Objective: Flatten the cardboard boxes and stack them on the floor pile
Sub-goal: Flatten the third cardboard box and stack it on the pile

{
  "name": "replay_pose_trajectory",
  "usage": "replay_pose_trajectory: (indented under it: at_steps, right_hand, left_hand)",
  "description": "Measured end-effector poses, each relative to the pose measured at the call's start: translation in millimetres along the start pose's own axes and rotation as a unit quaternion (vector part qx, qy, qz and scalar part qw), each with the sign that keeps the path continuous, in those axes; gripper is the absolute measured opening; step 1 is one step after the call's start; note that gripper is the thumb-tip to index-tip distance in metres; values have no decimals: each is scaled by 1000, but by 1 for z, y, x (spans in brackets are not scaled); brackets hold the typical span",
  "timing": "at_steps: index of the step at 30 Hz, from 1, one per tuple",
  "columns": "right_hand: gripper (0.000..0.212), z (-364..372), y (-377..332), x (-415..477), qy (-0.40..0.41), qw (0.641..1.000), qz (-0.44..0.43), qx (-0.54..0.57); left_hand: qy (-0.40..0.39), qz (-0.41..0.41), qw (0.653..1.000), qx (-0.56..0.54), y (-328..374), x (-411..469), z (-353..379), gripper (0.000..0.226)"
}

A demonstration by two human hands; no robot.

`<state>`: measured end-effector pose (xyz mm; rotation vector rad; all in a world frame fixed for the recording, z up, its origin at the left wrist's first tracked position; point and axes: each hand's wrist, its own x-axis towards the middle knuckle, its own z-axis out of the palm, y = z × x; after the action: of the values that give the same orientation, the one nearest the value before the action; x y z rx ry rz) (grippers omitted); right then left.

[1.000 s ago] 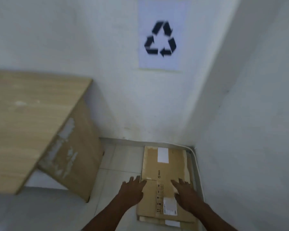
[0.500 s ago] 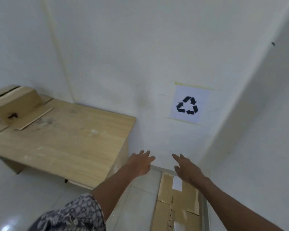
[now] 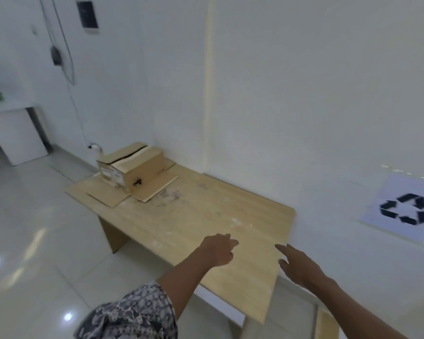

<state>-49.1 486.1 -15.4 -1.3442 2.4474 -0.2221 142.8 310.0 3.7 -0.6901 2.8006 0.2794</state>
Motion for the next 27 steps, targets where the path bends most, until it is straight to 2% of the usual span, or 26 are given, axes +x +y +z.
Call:
replay_pose_trajectory:
  at_steps: [10,27]
  right_hand:
    - [53,37,-154,123,-30,998,-50,-15]
    - [52,37,-354,382,-54,992,-110,-15]
  left_hand:
    - [17,-81,997,-8,-197,-25,-20,48]
    - [6,-154,988,7,-486,58,-85,45]
